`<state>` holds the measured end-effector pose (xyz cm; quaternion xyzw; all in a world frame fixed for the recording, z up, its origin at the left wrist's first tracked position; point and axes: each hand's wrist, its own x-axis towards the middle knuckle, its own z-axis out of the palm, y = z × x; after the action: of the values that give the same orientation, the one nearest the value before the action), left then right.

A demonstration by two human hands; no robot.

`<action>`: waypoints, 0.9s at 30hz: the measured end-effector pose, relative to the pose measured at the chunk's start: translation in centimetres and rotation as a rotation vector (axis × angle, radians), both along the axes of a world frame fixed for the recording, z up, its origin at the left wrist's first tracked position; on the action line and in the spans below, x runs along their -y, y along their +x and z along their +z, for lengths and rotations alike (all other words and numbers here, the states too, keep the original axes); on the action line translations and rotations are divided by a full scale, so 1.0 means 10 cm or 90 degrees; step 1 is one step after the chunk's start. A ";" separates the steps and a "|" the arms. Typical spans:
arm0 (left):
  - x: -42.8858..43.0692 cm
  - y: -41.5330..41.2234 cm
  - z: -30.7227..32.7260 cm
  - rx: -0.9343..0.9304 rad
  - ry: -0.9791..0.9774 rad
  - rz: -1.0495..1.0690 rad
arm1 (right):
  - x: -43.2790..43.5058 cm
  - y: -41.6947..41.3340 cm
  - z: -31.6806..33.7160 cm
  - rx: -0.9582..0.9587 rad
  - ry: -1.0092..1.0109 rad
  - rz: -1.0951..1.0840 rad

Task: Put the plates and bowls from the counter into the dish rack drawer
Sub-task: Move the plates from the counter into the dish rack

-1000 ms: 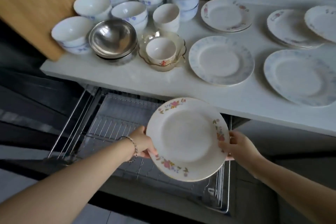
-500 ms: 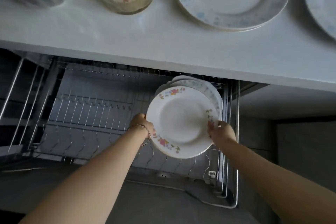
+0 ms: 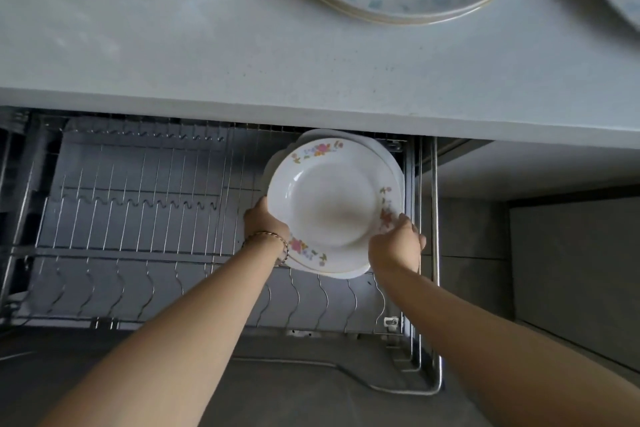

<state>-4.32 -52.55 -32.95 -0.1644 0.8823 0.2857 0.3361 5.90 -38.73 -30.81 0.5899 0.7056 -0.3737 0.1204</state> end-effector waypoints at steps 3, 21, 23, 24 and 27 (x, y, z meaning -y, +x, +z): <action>-0.05 0.09 0.05 0.012 0.015 -0.007 | 0.04 -0.01 0.01 -0.003 -0.017 0.023; -0.71 0.11 1.70 -0.001 0.149 -0.342 | -0.88 0.18 1.79 0.001 -0.164 0.411; -1.06 0.02 1.99 -0.042 0.182 -0.355 | -1.22 0.18 2.12 -0.037 -0.096 0.413; -1.26 -0.04 2.11 -0.063 0.206 -0.349 | -1.40 0.18 2.26 -0.055 -0.072 0.404; -1.84 -0.18 2.40 -0.100 0.223 -0.313 | -2.00 0.11 2.56 -0.085 -0.004 0.353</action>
<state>-6.09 -34.16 -8.93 0.1366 0.8563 0.3554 0.3491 6.95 -18.71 -5.25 0.3478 0.8454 -0.3667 0.1728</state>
